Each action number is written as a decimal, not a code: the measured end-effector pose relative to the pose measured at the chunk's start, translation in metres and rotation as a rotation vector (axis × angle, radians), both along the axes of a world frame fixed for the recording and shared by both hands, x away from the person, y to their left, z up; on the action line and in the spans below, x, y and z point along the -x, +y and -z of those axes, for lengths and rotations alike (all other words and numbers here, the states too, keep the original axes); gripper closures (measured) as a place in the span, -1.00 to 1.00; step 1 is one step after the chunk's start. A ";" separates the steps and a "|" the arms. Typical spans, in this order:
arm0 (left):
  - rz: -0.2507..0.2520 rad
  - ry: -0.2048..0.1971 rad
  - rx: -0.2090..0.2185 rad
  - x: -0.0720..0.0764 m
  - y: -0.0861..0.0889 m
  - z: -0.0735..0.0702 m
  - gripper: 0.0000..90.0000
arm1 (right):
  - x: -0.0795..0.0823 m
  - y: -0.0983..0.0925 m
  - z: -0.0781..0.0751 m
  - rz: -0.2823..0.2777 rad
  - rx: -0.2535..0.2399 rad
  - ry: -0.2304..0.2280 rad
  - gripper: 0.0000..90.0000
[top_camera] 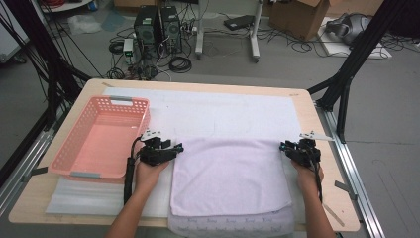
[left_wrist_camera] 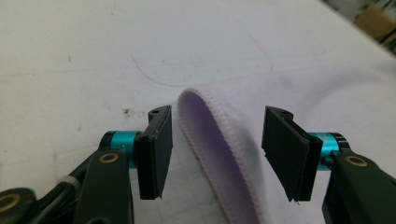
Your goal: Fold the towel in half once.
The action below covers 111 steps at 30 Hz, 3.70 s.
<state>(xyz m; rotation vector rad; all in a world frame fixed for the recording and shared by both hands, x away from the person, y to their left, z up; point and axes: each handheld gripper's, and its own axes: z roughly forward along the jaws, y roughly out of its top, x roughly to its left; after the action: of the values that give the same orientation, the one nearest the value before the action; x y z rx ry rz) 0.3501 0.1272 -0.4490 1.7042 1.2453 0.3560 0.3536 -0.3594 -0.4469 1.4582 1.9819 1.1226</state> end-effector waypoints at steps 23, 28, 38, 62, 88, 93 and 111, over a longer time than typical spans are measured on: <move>0.007 0.014 -0.064 -0.024 -0.016 -0.003 0.88 | -0.008 0.018 -0.001 -0.121 0.042 0.065 0.89; 0.001 -0.040 -0.067 -0.038 -0.016 -0.025 0.89 | -0.011 0.015 -0.014 -0.105 0.025 -0.030 0.90; -0.048 -0.059 -0.064 -0.092 -0.014 -0.041 0.89 | -0.054 0.018 -0.033 -0.090 0.012 -0.086 0.90; -0.004 -0.002 -0.009 -0.126 -0.017 -0.033 0.10 | -0.113 0.035 -0.024 -0.002 0.027 -0.013 0.44; 0.062 -0.086 -0.001 -0.024 -0.014 -0.027 0.10 | -0.011 0.023 -0.036 -0.088 0.021 -0.001 0.44; 0.089 -0.068 -0.011 -0.004 -0.014 -0.018 0.10 | 0.013 0.021 -0.029 -0.094 0.018 0.013 0.43; 0.092 -0.027 -0.057 0.053 0.006 0.001 0.07 | 0.076 0.019 -0.004 -0.126 0.020 0.061 0.35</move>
<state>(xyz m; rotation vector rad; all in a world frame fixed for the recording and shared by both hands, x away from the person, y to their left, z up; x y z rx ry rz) 0.2970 0.1328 -0.4501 1.7928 1.1427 0.3617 0.2780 -0.3403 -0.4425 1.3891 2.1470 1.1188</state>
